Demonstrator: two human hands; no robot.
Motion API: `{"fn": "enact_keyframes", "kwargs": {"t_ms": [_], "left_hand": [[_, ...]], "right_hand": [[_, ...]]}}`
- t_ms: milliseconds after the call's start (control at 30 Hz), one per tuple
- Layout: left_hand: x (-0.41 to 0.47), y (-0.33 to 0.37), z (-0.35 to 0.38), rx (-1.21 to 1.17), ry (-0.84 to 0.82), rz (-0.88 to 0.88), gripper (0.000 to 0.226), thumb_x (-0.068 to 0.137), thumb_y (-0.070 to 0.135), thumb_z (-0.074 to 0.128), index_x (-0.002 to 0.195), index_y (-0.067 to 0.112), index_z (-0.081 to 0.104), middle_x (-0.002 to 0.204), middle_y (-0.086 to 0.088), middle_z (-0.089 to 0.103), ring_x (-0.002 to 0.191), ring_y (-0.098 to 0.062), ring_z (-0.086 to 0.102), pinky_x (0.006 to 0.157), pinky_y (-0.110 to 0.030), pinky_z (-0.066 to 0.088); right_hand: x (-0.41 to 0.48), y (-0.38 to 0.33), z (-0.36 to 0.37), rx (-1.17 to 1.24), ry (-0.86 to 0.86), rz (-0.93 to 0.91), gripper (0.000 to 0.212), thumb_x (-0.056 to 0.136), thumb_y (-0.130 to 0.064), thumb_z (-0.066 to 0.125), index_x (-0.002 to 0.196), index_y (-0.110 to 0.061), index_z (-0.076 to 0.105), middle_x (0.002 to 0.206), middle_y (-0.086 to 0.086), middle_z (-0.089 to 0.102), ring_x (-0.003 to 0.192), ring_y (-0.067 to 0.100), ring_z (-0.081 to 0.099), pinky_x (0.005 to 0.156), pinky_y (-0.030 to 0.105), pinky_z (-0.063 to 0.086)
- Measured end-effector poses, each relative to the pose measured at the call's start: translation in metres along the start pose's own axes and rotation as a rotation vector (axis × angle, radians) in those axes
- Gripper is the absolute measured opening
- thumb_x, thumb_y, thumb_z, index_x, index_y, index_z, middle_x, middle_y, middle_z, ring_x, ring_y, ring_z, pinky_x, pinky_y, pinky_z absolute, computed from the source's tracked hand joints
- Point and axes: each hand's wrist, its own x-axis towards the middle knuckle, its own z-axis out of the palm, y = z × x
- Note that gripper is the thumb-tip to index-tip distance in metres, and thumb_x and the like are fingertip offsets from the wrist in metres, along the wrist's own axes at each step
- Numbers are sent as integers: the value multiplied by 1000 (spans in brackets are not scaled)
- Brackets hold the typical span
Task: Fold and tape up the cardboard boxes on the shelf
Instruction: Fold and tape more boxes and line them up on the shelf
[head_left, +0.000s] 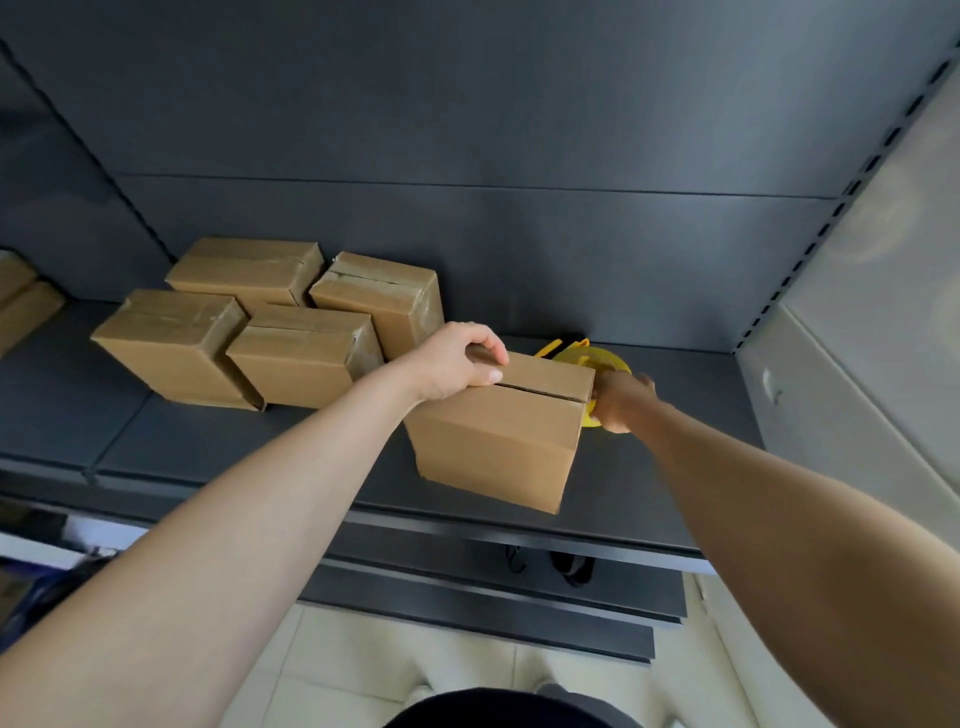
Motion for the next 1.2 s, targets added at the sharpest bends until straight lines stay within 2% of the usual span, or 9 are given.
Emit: {"fn": "enact_keyframes", "kwargs": {"t_ms": [100, 300, 400, 633, 733, 800, 933, 1000, 1200], "left_hand": [[2, 2, -1, 8, -9, 5, 14, 87, 11, 66, 89, 25, 63, 121, 1, 57, 111, -15, 52, 90, -23, 36], [5, 1, -2, 27, -14, 38, 11, 87, 11, 65, 95, 19, 64, 116, 1, 59, 107, -13, 53, 80, -17, 35], [4, 2, -2, 35, -15, 59, 10, 87, 11, 65, 95, 18, 64, 114, 0, 59, 107, -14, 52, 84, -21, 34], [4, 0, -1, 71, 3, 95, 9, 87, 13, 66, 94, 16, 65, 115, -4, 59, 108, -20, 53, 92, -29, 40], [2, 0, -1, 68, 5, 105, 7, 86, 14, 65, 92, 16, 64, 111, -3, 62, 107, -20, 56, 97, -34, 44], [1, 0, -2, 54, -2, 126, 8, 86, 12, 65, 94, 11, 65, 108, -3, 64, 105, -20, 58, 94, -34, 45], [-2, -4, -6, 19, -30, 132, 21, 88, 8, 62, 109, 9, 66, 113, -5, 65, 107, -20, 58, 87, -27, 42], [-2, -6, -10, 16, -13, 133, 24, 88, 3, 60, 110, 8, 67, 118, -6, 63, 111, -20, 55, 92, -28, 42], [-13, 10, -18, -493, 13, 70, 24, 100, 10, 43, 113, 6, 63, 111, -10, 65, 106, -20, 60, 88, -26, 45]], "right_hand": [[-7, 8, -21, -22, 120, -38, 34, 97, -18, 46, 131, -16, 52, 126, 4, 56, 122, 27, 47, 106, 41, 33], [-49, 18, -73, 426, 246, -24, 32, 97, -23, 48, 118, -1, 60, 114, 17, 61, 102, 30, 55, 83, 33, 43], [-72, 14, -95, 537, 319, -34, 28, 96, -19, 48, 111, -1, 64, 94, 10, 56, 85, 22, 48, 74, 26, 36], [-131, -23, -126, 666, 393, -136, 11, 95, -18, 50, 89, -12, 57, 92, 7, 54, 84, 21, 47, 67, 26, 39], [-149, -45, -129, 609, 369, -185, 27, 99, -22, 47, 74, -11, 51, 79, 5, 46, 74, 20, 39, 52, 15, 31], [-154, -57, -125, 598, 359, -165, 38, 99, -28, 48, 66, -10, 48, 73, 5, 41, 66, 17, 34, 54, 24, 30], [-151, -67, -110, 617, 333, -94, 43, 98, -34, 47, 110, 4, 62, 112, 20, 62, 97, 31, 59, 82, 38, 45], [-150, -71, -109, 610, 346, -51, 46, 98, -38, 46, 117, 1, 61, 121, 20, 60, 111, 35, 56, 94, 42, 45], [-143, -81, -114, 533, 325, -29, 45, 100, -40, 40, 124, -4, 54, 121, 17, 56, 107, 33, 55, 89, 41, 46]]}}
